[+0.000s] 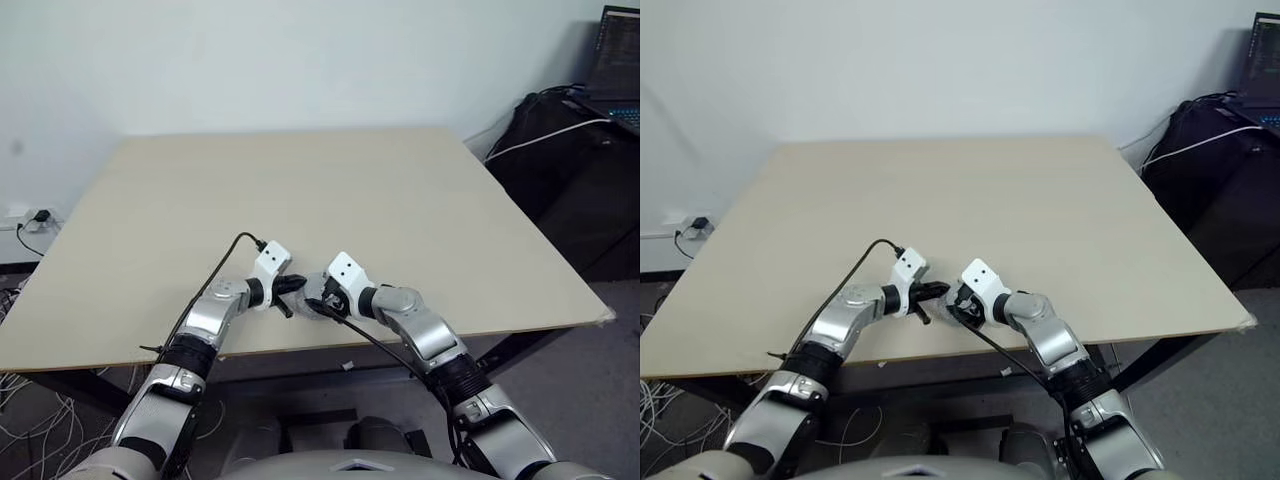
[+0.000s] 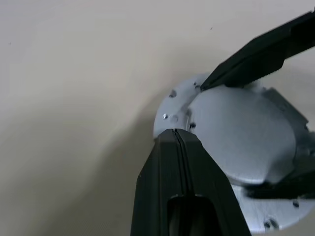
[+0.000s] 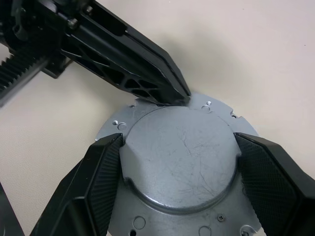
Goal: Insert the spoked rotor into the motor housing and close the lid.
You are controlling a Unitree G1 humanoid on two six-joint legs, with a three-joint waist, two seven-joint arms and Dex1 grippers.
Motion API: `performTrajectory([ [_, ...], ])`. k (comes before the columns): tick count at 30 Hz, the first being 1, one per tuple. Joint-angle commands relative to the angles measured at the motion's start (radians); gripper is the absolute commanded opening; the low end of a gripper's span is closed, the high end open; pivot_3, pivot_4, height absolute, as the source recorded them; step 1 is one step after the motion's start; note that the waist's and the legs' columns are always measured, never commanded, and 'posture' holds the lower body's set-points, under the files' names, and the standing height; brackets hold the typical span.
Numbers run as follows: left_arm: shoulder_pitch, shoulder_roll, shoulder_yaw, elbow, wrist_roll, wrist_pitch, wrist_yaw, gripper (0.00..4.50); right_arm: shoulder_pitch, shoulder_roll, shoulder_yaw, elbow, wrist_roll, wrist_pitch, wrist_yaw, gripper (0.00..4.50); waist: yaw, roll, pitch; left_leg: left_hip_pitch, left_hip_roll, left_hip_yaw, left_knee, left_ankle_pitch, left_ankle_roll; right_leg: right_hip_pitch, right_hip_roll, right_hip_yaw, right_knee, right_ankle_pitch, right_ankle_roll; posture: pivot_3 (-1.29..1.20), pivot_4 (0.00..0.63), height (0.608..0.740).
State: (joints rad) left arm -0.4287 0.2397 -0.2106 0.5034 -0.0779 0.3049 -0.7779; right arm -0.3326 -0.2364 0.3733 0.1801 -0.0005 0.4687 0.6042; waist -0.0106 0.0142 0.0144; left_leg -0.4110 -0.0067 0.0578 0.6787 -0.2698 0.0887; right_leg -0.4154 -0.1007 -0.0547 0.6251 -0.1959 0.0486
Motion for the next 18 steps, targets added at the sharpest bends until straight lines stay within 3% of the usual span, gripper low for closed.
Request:
performTrajectory([
  [1,0.014,0.012,-0.027,-0.007,0.019,0.039,-0.020,0.00,0.008,-0.003,0.016,0.037,-0.034,0.035,-0.017,3.29,0.000,0.000,0.000,0.000,0.000,0.000,0.000,0.000,0.000,0.000,0.000,0.000,0.000,0.000,0.000,0.00,0.000,0.740],
  [18,0.015,-0.026,-0.032,-0.006,0.010,0.040,-0.033,0.00,0.013,-0.001,0.012,0.026,-0.040,0.025,-0.026,3.29,0.001,0.000,0.000,0.000,0.000,0.000,0.000,0.000,0.000,0.000,0.000,0.000,0.000,-0.002,0.003,0.00,0.000,0.740],
])
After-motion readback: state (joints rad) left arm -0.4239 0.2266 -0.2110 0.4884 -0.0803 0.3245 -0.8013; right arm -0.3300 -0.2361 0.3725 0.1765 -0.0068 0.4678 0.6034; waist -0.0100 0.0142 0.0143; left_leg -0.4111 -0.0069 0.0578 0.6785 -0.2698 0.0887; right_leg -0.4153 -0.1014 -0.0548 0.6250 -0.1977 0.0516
